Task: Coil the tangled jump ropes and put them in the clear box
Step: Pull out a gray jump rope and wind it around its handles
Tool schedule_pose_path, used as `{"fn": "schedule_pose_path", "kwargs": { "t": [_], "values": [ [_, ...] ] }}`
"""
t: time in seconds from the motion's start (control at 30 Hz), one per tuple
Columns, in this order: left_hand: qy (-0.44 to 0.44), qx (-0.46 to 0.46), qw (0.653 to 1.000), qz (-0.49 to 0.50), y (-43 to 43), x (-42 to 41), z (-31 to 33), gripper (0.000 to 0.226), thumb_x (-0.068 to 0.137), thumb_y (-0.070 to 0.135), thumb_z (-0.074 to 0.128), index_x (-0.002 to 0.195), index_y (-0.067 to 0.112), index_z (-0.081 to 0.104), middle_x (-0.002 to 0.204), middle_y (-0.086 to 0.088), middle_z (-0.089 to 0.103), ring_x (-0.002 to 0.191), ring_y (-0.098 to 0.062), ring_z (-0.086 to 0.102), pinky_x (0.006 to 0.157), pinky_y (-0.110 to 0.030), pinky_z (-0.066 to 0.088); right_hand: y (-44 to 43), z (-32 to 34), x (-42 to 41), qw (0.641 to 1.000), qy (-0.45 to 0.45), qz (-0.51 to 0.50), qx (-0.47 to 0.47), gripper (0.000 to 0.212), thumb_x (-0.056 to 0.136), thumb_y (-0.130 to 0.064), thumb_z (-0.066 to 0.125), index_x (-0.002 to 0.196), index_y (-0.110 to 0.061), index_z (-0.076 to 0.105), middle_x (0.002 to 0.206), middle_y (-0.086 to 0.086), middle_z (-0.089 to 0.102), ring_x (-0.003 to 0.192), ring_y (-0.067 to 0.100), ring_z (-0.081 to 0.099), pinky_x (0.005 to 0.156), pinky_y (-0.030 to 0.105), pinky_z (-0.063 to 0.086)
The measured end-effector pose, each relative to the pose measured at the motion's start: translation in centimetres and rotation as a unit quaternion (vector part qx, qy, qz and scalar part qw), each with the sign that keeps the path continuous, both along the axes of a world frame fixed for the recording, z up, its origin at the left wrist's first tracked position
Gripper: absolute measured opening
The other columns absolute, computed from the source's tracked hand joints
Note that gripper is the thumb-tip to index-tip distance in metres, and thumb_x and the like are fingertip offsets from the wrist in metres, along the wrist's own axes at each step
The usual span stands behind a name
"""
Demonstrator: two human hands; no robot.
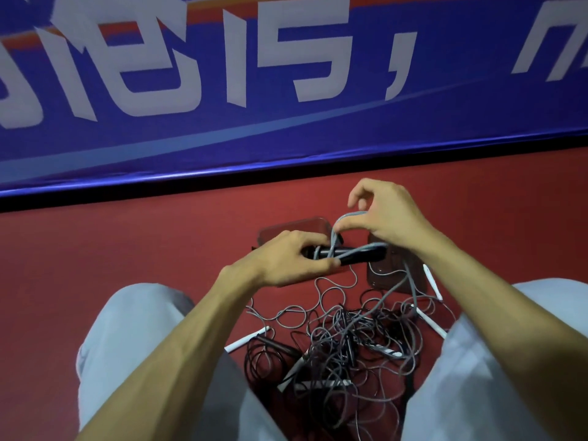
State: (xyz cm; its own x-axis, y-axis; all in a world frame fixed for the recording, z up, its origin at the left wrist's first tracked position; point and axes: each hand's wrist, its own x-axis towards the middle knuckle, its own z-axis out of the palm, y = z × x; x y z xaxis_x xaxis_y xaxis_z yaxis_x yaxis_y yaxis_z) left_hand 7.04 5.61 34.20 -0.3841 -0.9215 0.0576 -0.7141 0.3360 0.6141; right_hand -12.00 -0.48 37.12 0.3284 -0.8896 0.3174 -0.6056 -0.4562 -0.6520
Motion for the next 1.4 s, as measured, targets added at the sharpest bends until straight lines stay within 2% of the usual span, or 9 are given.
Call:
{"fn": "schedule_pose_path", "kwargs": {
  "t": [0.13, 0.3, 0.5, 0.67, 0.87, 1.0, 1.07, 1.27, 1.4],
  "values": [
    [0.17, 0.065, 0.983, -0.011, 0.3, 0.5, 1.4, 0.013, 0.094, 0.015, 0.062, 0.103, 0.008, 0.067, 0.08, -0.008, 0.064, 0.072, -0.012, 0.054, 0.065, -0.021, 0.042, -0.3, 0.6, -0.5, 0.948, -0.244, 0.057, 0.195, 0.019, 0.068, -0.012, 0.082, 0.077, -0.011, 0.065, 0.072, 0.003, 0.056, 0.061, 0.008, 0.048, 0.054, 0.015, 0.038],
    [0.395, 0.101, 0.912, 0.041, 0.2, 1.0, 2.2, 0.009, 0.092, 0.013, 0.056, 0.097, 0.01, 0.063, 0.075, -0.002, 0.065, 0.062, -0.015, 0.06, 0.057, -0.027, 0.05, -0.2, 0.3, 0.5, 0.899, -0.326, 0.095, 0.277, 0.02, 0.092, 0.002, 0.054, 0.08, -0.007, 0.067, 0.069, 0.006, 0.058, 0.049, 0.009, 0.041, 0.041, 0.015, 0.034],
    [0.482, 0.08, 0.869, 0.085, -0.3, 0.7, 2.0, 0.036, 0.099, 0.013, 0.045, 0.127, 0.034, 0.055, 0.092, -0.007, 0.066, 0.064, -0.026, 0.059, 0.052, -0.031, 0.05, 0.7, 0.1, 0.8, 0.934, -0.143, 0.171, 0.28, 0.024, 0.098, -0.025, 0.051, 0.09, -0.004, 0.061, 0.064, 0.004, 0.057, 0.058, 0.018, 0.06, 0.05, 0.02, 0.048],
    [0.492, 0.076, 0.849, 0.177, -0.9, 0.6, 1.7, 0.016, 0.1, 0.014, 0.045, 0.105, 0.009, 0.059, 0.073, -0.013, 0.062, 0.052, -0.027, 0.055, 0.049, -0.03, 0.048, 0.2, -0.9, 0.8, 0.952, 0.014, 0.139, 0.273, 0.019, 0.096, -0.022, 0.058, 0.091, -0.004, 0.055, 0.065, 0.005, 0.063, 0.055, 0.019, 0.059, 0.049, 0.02, 0.047],
    [0.517, 0.107, 0.813, 0.245, -1.7, 1.1, 1.0, 0.01, 0.1, 0.016, 0.046, 0.098, 0.008, 0.052, 0.081, -0.021, 0.059, 0.049, -0.026, 0.059, 0.05, -0.031, 0.053, 0.3, -0.8, 0.0, 0.956, 0.203, 0.147, 0.152, 0.004, 0.096, -0.022, 0.056, 0.1, -0.022, 0.056, 0.072, -0.003, 0.07, 0.064, 0.007, 0.066, 0.058, 0.021, 0.044],
    [0.453, 0.077, 0.845, 0.276, -2.1, 1.8, 0.4, 0.01, 0.099, 0.02, 0.054, 0.098, 0.01, 0.057, 0.083, -0.018, 0.062, 0.048, -0.022, 0.062, 0.046, -0.026, 0.051, 0.4, -0.9, -0.2, 0.959, 0.196, 0.187, -0.081, 0.023, 0.098, -0.021, 0.049, 0.12, -0.022, 0.056, 0.096, -0.006, 0.059, 0.091, 0.014, 0.059, 0.081, 0.035, 0.048],
    [0.409, 0.068, 0.869, 0.269, -2.0, 1.7, 0.4, 0.008, 0.097, 0.022, 0.057, 0.098, 0.014, 0.059, 0.078, -0.011, 0.064, 0.048, -0.016, 0.063, 0.045, -0.023, 0.05, 0.6, -0.5, -0.4, 0.955, 0.181, 0.182, -0.149, 0.023, 0.099, -0.02, 0.047, 0.118, -0.023, 0.059, 0.096, -0.008, 0.057, 0.091, 0.015, 0.057, 0.077, 0.038, 0.05],
    [0.103, -0.004, 0.983, 0.154, -2.3, 2.1, -1.3, 0.018, 0.091, 0.025, 0.066, 0.108, 0.023, 0.06, 0.077, 0.0, 0.066, 0.065, -0.015, 0.059, 0.059, -0.025, 0.048, 1.2, -0.6, -0.7, 0.921, 0.221, 0.203, -0.247, 0.052, 0.077, 0.011, 0.056, 0.117, -0.021, 0.067, 0.103, -0.001, 0.067, 0.089, 0.028, 0.065, 0.064, 0.041, 0.053],
    [-0.072, -0.046, 0.993, 0.082, -1.8, 1.5, -1.5, 0.032, 0.088, 0.02, 0.067, 0.117, 0.016, 0.057, 0.095, 0.002, 0.064, 0.083, -0.019, 0.058, 0.069, -0.026, 0.04, 1.7, -0.6, 0.1, 0.923, 0.192, 0.215, -0.257, 0.039, 0.08, 0.006, 0.062, 0.11, -0.018, 0.068, 0.102, -0.001, 0.068, 0.082, 0.028, 0.067, 0.063, 0.043, 0.055]
  ]
}}
